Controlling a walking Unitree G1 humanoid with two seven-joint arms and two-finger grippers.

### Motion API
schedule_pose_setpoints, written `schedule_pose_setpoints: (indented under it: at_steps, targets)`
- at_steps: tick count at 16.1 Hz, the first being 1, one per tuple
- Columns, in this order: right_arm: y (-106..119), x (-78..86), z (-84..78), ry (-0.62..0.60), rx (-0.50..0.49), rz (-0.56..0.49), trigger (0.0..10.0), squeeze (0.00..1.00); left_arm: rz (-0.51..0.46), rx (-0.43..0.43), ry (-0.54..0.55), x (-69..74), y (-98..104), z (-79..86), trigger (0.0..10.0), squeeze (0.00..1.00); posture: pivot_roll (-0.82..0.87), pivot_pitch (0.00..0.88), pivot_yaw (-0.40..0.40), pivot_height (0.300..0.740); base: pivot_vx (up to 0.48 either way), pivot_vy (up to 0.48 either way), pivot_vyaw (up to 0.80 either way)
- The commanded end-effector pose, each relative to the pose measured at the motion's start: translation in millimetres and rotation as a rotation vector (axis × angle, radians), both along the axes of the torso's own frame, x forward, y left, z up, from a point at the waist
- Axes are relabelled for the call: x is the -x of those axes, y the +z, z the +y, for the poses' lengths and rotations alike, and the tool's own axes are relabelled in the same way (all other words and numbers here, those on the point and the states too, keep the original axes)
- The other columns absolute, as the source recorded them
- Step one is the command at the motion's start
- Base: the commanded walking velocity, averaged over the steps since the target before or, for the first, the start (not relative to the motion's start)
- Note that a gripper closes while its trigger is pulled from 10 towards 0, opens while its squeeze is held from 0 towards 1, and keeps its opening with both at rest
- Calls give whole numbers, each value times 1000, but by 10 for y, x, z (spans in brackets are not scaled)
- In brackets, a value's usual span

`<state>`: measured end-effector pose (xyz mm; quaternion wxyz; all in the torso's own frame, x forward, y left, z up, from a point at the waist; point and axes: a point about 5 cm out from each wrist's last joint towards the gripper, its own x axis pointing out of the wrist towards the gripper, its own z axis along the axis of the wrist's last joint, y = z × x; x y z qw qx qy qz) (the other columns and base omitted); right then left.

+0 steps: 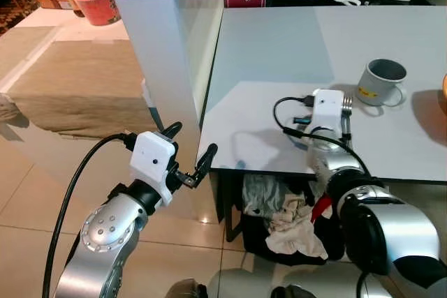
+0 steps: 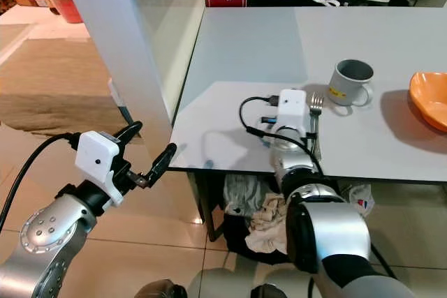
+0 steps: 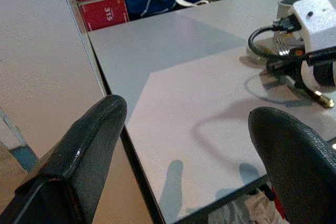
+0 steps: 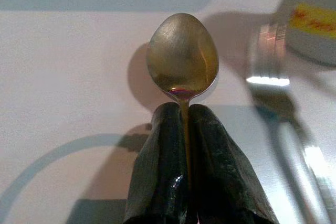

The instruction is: Setting the table

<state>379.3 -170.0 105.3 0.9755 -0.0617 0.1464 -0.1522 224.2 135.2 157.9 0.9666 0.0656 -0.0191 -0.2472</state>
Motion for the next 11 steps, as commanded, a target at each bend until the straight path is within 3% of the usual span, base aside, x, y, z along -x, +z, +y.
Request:
schedule_pose_setpoints:
  at_steps: [1, 6, 7, 8, 10, 11]
  targets:
    - [-37, 25, -32, -14, 37, 9, 0, 0, 7, -9, 2, 30, 11, 23, 10000, 0, 199, 123, 83, 728, 0, 0, 0]
    - [-66, 43, -73, -26, 53, 28, 0, 0, 24, -7, 4, 68, 16, 12, 10000, 0, 206, 126, 79, 728, 0, 0, 0]
    - [-73, 46, -76, -29, 45, 32, 0, 0, 49, 43, -21, 88, 34, -28, 10000, 0, 207, 127, 80, 728, 0, 0, 0]
    - [-72, 44, -74, -24, 42, 31, 0, 0, 87, 111, -146, 154, 104, -156, 10000, 0, 210, 128, 78, 728, 0, 0, 0]
    - [-76, 46, -69, -20, 45, 32, 0, 0, 87, 103, -296, 207, 254, -265, 10000, 0, 210, 128, 81, 728, 0, 0, 0]
    - [-82, 49, -68, -19, 47, 35, 0, 0, 82, 91, -310, 195, 305, -259, 10000, 0, 209, 128, 82, 728, 0, 0, 0]
